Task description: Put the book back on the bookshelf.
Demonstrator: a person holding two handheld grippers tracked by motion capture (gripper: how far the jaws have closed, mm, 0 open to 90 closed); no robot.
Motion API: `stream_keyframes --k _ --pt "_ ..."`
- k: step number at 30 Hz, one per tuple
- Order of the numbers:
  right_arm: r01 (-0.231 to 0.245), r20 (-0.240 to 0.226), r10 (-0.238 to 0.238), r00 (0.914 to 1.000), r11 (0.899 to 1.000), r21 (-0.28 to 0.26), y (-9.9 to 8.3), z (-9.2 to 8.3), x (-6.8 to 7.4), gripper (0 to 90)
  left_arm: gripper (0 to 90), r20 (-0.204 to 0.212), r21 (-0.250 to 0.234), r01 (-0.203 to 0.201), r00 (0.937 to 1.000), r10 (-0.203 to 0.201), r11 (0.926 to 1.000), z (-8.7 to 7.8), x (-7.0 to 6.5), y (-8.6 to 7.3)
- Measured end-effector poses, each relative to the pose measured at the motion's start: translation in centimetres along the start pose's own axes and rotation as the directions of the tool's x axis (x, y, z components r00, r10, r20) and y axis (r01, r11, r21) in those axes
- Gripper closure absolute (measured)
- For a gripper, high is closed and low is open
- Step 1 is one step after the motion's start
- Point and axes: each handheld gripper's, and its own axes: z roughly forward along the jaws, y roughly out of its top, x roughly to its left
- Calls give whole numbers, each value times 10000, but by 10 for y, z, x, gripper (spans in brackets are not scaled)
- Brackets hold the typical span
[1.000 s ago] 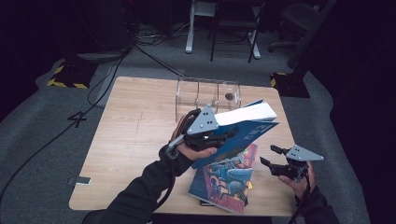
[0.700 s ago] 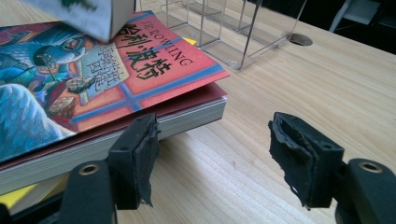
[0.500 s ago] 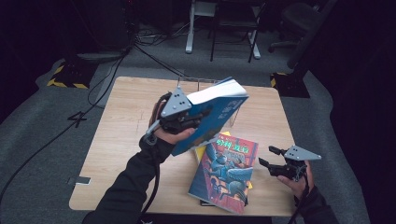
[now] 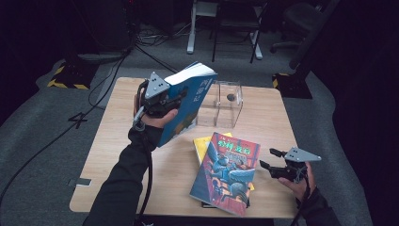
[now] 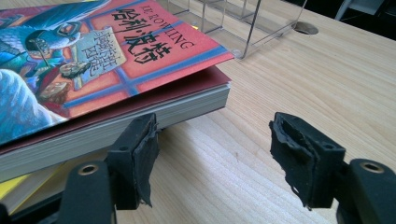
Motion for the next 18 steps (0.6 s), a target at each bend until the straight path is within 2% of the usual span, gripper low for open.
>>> stream_keyframes --k 4,5,8,11,12,13,15,17,18 --pt "-18 -13 18 10000 10000 -1 0 0 0 328 610 -506 -67 202 9985 -205 9998 10 6 7" --pt "-11 -14 11 10000 10000 -2 0 0 0 328 610 -506 -67 202 9985 -205 9998 10 6 7" --pt "6 -21 -6 10000 10000 -1 0 1 1 329 610 -881 12 467 9950 -465 9989 25 8 10" --pt "22 -46 -22 10000 10000 -9 0 1 1 343 610 -1186 76 790 9899 -775 9968 37 10 10" --pt "-29 -225 27 9997 10000 -92 0 1 1 343 610 -1337 151 863 9875 -835 9962 42 11 11" --pt "-107 -415 99 9991 9997 -201 -1 0 0 343 610 -1495 203 920 9848 -880 9956 46 11 12" --pt "-58 -414 49 9991 9997 -220 0 0 0 343 610 -1743 339 941 9809 -868 9950 53 13 13" --pt "-74 -463 62 9989 9996 -257 0 0 0 342 610 -1800 365 973 9796 -893 9946 55 13 14" --pt "-79 -445 68 9990 9996 -256 0 0 0 343 610 -1887 355 1070 9771 -985 9936 59 16 15"
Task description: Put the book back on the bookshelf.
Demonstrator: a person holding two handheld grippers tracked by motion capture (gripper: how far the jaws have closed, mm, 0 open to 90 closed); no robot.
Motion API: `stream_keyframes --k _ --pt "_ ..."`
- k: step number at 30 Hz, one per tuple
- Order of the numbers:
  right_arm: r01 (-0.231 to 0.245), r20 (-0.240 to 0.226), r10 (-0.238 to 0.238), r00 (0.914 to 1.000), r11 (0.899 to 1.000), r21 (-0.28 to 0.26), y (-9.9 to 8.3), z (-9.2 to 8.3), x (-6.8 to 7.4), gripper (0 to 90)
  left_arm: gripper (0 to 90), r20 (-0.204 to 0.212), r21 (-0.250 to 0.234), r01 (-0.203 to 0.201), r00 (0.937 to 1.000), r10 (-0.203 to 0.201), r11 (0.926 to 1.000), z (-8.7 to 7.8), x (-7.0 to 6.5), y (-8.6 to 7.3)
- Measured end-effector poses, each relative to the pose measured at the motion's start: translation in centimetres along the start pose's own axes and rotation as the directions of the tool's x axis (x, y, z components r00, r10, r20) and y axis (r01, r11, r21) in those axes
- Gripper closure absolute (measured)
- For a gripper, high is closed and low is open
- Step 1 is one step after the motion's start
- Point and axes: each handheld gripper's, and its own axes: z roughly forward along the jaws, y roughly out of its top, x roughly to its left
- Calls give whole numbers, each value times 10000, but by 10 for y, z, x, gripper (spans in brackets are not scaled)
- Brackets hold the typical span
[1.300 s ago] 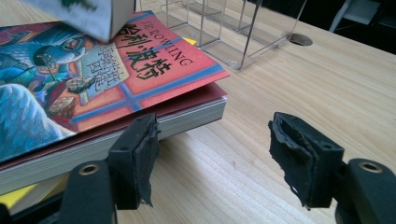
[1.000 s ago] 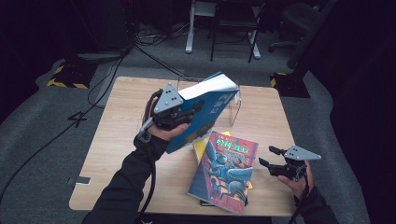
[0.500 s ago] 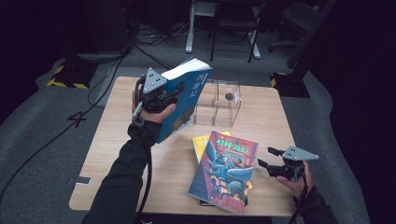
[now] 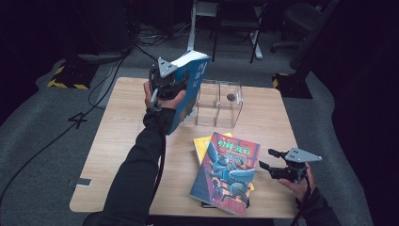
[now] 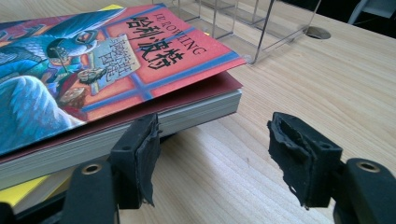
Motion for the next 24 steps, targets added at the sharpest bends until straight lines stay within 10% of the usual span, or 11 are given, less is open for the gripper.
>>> stream_keyframes --k 24 --pt "2 -22 -2 10000 10000 62 -1 4 1 351 608 -1310 812 -360 9903 465 9960 84 -14 16"
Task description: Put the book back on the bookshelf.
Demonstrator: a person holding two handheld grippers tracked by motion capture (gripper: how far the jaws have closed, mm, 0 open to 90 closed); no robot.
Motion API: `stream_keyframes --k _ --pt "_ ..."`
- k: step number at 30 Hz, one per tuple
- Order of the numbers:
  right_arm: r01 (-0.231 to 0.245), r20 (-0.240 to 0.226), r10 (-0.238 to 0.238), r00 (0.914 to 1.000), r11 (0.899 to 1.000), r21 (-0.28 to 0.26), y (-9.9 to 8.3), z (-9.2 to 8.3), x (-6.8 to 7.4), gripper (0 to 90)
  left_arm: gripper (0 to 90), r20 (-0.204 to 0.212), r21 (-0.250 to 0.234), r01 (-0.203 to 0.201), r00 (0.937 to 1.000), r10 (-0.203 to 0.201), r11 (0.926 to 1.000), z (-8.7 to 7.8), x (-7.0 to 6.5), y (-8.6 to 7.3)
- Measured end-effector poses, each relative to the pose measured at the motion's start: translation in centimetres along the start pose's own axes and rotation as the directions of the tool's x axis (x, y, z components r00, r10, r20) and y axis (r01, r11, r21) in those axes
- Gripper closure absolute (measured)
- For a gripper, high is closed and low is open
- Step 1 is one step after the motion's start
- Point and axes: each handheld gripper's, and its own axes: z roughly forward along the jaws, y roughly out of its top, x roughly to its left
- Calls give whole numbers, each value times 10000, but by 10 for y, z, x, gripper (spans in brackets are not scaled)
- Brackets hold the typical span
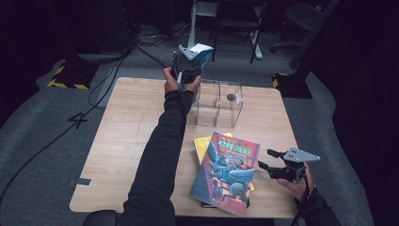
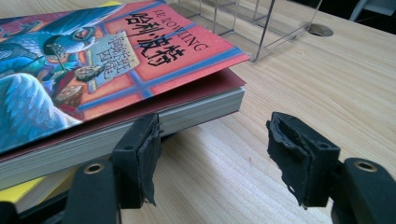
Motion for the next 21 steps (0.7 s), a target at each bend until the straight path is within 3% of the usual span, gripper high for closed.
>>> stream_keyframes --k 12,17,21 --pt "158 -229 -157 9996 9999 61 1 3 3 344 607 -341 -319 56 9994 -67 9995 26 -4 -10" --pt "183 -227 -182 9996 9998 52 2 3 3 345 607 -224 -592 305 9992 -319 9978 31 -4 -24" --pt "280 -245 -279 9993 9996 29 2 3 4 348 605 -5 -1120 618 9981 -622 9918 34 0 -43"
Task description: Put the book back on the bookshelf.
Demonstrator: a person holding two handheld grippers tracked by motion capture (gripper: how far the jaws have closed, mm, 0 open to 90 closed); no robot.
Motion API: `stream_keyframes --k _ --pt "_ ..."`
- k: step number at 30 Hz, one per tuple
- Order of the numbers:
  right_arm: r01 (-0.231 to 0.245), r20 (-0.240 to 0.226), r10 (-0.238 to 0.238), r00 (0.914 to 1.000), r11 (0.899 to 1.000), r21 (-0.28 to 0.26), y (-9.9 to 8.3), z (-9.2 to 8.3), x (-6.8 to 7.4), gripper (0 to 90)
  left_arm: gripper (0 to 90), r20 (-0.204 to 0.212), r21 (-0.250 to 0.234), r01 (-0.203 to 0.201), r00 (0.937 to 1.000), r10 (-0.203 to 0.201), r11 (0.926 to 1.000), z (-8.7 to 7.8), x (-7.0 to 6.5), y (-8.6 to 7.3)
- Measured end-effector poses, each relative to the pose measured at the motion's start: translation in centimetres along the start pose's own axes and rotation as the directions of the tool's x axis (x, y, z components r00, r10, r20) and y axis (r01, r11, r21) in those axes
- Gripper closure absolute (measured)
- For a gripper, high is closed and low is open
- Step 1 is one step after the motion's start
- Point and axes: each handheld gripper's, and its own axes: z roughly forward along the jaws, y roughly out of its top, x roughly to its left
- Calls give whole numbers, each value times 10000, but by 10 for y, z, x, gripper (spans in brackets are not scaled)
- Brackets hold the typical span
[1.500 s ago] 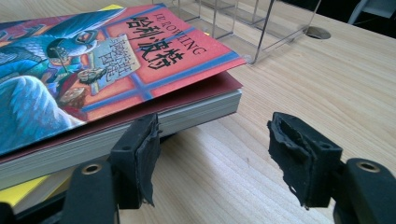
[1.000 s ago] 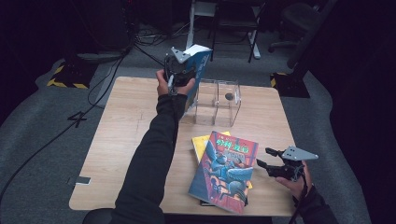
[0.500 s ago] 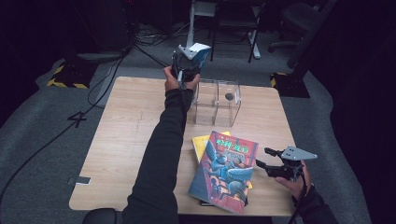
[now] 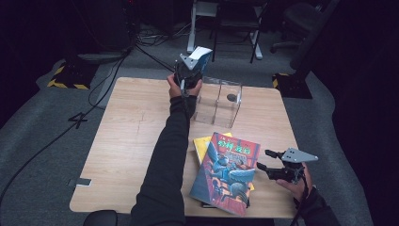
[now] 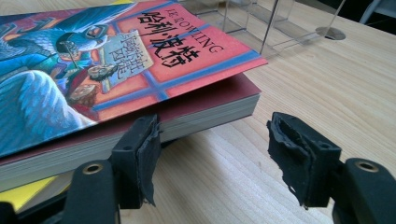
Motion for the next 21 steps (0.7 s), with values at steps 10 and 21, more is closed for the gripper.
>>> stream_keyframes --k 10,21 --pt "13 -16 -13 10000 10000 68 0 0 0 347 588 472 -204 36 9989 -27 9998 -17 10 -19" --pt "3 -56 -3 10000 9999 128 -2 1 0 349 584 1402 -278 383 9895 -341 9989 -39 34 -35"
